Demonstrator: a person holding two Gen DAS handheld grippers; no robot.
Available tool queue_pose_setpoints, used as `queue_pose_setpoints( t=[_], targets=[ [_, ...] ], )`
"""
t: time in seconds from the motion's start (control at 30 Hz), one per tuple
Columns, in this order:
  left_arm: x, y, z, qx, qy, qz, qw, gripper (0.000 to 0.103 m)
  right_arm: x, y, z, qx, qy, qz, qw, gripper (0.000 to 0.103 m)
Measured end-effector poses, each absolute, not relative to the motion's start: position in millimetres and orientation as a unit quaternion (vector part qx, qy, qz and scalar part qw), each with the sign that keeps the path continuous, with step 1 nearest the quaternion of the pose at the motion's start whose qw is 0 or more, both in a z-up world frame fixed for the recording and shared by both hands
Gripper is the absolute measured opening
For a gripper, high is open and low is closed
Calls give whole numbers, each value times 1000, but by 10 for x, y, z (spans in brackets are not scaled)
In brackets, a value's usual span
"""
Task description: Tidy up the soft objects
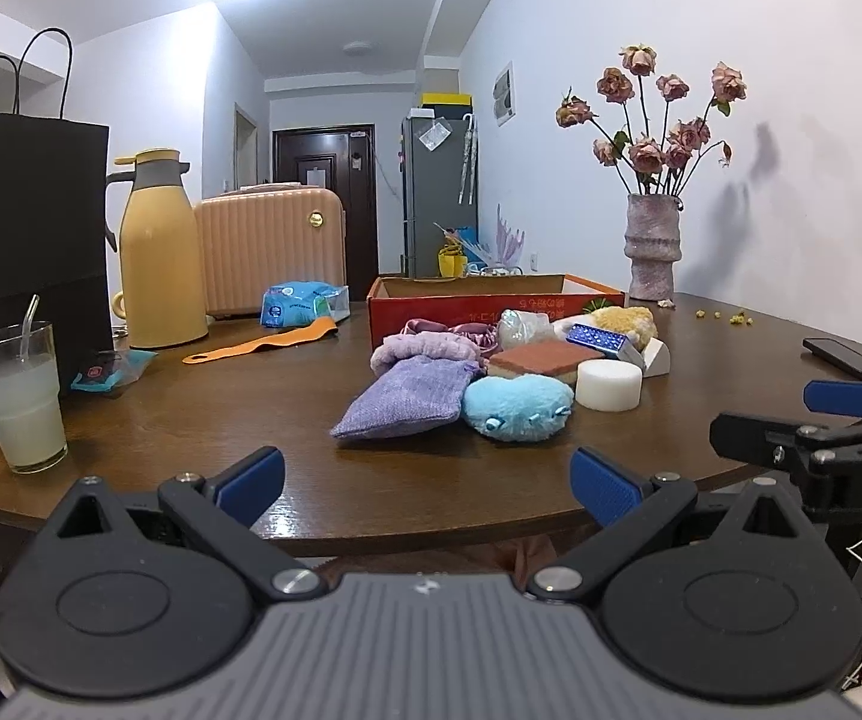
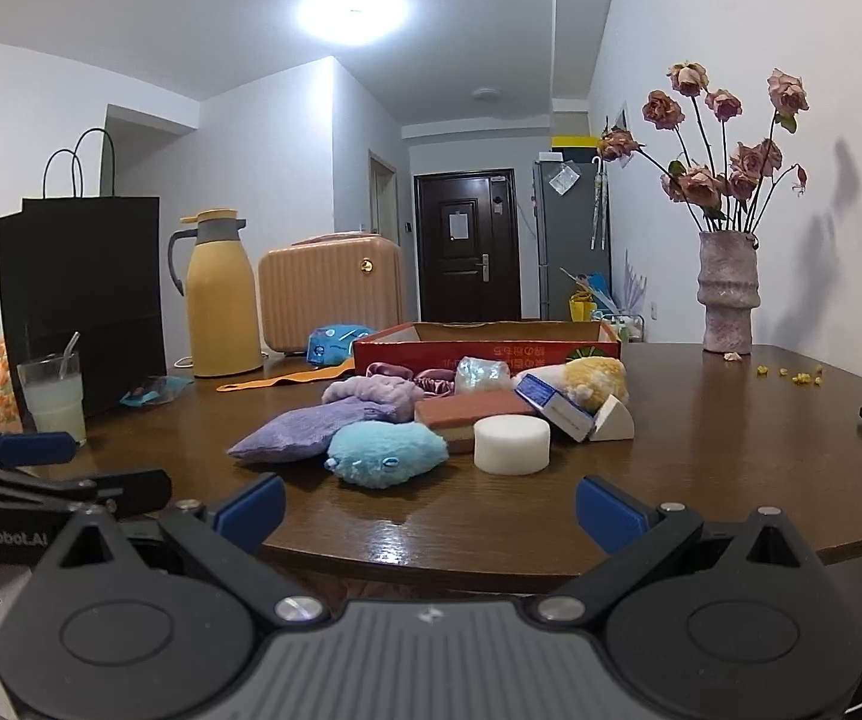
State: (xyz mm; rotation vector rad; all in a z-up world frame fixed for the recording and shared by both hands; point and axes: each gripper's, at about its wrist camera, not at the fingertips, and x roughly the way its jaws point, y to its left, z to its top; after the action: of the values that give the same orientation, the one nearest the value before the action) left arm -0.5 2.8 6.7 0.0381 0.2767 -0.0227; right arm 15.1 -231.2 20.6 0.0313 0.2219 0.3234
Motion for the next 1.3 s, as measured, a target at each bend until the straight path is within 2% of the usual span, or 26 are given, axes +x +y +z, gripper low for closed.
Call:
queue_pose_setpoints(
  t=[1.3],
  targets=[
    [78, -29, 24, 19, 150, -21, 988, 103, 130, -2380, 175, 24, 100, 148, 984, 103]
  ],
)
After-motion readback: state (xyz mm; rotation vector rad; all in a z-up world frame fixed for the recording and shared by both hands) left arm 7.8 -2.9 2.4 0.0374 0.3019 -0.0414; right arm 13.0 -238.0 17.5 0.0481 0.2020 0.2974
